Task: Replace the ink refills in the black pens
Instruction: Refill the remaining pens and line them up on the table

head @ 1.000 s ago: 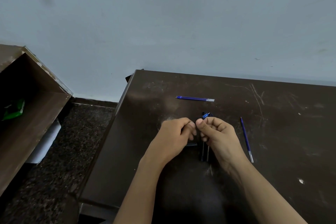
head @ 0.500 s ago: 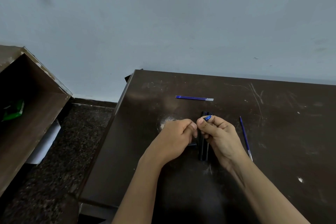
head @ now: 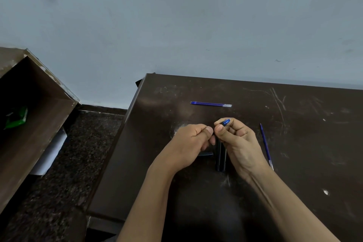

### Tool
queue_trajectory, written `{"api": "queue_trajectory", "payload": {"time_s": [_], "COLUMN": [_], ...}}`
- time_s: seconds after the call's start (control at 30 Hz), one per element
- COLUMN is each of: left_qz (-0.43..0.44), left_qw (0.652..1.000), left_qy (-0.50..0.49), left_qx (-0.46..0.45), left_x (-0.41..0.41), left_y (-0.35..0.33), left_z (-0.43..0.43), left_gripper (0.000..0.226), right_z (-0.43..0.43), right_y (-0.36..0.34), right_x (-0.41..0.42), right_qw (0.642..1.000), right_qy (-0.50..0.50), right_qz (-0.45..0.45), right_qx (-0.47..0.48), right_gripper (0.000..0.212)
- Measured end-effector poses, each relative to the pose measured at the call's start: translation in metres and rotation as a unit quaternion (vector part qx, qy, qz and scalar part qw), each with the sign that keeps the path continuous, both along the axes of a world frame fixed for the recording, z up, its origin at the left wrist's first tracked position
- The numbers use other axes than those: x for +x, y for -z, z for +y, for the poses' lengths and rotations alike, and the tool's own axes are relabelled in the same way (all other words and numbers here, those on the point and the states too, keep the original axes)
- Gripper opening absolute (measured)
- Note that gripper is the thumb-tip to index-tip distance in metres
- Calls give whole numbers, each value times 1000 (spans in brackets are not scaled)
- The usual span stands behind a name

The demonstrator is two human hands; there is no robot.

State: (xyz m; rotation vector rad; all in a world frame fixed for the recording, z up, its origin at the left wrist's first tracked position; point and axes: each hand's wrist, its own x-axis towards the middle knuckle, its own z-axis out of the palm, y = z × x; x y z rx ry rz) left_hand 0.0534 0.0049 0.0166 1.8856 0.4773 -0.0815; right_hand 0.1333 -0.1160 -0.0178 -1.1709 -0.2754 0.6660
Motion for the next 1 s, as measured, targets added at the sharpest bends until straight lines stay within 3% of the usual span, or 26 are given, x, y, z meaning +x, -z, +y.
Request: {"api": "queue_trajectory", "payload": {"time_s": [0.17, 0.33, 0.47, 0.57, 0.63, 0.73, 0.8, 1.0], "left_qz": [5, 8, 8, 12, -3, -40, -44, -40], "left_qw": [998, 993, 989, 987, 994, 996, 987, 982], "left_qy": [2, 6, 17, 18, 1, 4, 23, 16], "left_qx": [-65, -114, -149, -161, -108, 78, 150, 183], "left_x": [0, -1, -2, -1, 0, 1, 0, 0], "left_y": [-3, -8, -11, -11, -8, 0, 2, 6], "left_z": [-1, 1, 2, 1, -2, -4, -4, -8], "left_gripper": [37, 38, 39, 39, 38, 25, 13, 19], "right_z": [-2, -2, -2, -3, -2, 1, 2, 1], "right_y": [-1, -4, -10, -12, -9, -5, -6, -8], "right_x": [2, 3, 3, 3, 3, 1, 0, -1], "right_qw": [1000, 998, 995, 994, 996, 999, 999, 992], "right_qy": [-16, -47, -68, -72, -57, -13, 16, 44], "right_qz": [-5, -16, -28, -24, -15, 16, 41, 94], "right_qx": [17, 43, 67, 74, 60, 27, -8, -76], "right_gripper": [21, 40, 17, 15, 20, 25, 23, 15]}}
